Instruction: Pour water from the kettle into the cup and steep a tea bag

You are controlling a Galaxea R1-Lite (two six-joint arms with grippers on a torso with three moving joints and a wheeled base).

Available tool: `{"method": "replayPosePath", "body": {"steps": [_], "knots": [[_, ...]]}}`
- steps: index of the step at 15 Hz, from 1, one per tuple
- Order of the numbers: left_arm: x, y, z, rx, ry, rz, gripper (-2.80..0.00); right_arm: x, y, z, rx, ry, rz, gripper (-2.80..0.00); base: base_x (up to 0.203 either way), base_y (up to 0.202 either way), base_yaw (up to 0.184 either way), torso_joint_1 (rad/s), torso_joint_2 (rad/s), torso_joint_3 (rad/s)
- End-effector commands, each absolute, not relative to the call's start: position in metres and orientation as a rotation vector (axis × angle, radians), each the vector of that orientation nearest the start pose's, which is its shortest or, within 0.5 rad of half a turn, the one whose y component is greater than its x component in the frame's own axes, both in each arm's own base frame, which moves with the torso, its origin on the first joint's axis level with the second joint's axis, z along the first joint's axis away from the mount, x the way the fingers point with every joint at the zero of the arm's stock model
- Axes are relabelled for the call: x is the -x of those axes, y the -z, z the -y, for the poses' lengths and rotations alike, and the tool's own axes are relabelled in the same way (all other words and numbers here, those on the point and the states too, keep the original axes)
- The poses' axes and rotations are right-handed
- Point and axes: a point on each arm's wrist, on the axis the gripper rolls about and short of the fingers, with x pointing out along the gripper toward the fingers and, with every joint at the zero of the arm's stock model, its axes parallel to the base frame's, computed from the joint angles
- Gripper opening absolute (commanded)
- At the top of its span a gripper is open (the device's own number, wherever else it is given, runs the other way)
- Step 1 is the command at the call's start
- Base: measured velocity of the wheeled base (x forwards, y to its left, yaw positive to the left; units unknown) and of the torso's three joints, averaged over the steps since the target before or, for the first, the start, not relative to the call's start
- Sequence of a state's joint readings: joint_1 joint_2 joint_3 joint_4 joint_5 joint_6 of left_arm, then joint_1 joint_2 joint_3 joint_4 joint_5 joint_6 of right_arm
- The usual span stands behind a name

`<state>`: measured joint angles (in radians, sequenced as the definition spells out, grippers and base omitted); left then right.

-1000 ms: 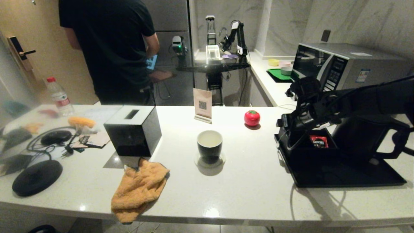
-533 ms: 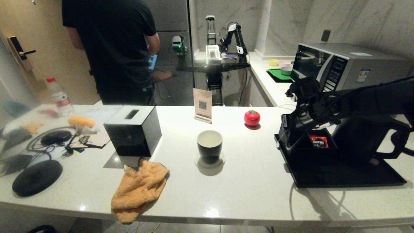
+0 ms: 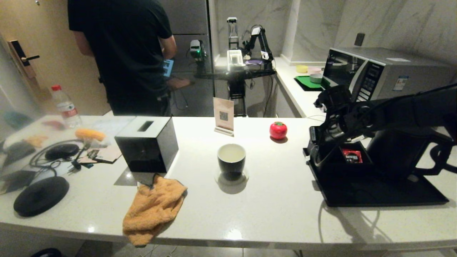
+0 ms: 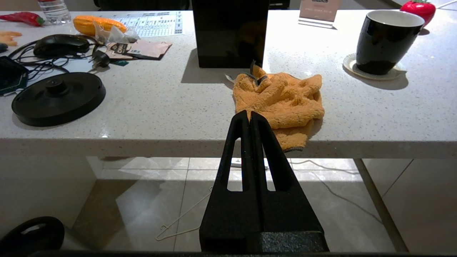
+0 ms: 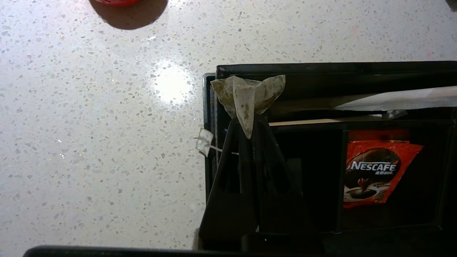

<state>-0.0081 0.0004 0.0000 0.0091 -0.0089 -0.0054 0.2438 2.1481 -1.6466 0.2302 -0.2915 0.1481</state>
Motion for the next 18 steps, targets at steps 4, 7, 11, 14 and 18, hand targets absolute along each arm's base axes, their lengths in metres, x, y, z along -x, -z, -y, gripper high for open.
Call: {"method": "replayPosePath", "body": {"steps": [4,7,11,14,18], "knots": [[0.023,-0.075,0.0,0.006,0.016,-0.009,-2.8,-0.415,-0.173,-0.097,0.05,0.106,-0.678,-2.8,0.0,0.0,0.0,0.0,0.0,0.0],[0.023,-0.075,0.0,0.006,0.015,-0.009,-2.8,-0.41,-0.187,-0.095,0.046,0.12,-0.643,-2.8,0.0,0.0,0.0,0.0,0.0,0.0],[0.023,-0.075,0.0,0.006,0.017,-0.009,-2.8,-0.401,-0.206,-0.093,0.031,0.117,-0.596,-2.8,0.0,0.0,0.0,0.0,0.0,0.0],[0.023,-0.075,0.0,0.006,0.017,-0.009,-2.8,-0.389,-0.224,-0.092,0.003,0.115,-0.557,-2.8,0.0,0.0,0.0,0.0,0.0,0.0],[0.023,-0.075,0.0,0.006,0.016,-0.009,-2.8,-0.371,-0.249,-0.099,-0.025,0.087,-0.493,-2.8,0.0,0.0,0.0,0.0,0.0,0.0]]}}
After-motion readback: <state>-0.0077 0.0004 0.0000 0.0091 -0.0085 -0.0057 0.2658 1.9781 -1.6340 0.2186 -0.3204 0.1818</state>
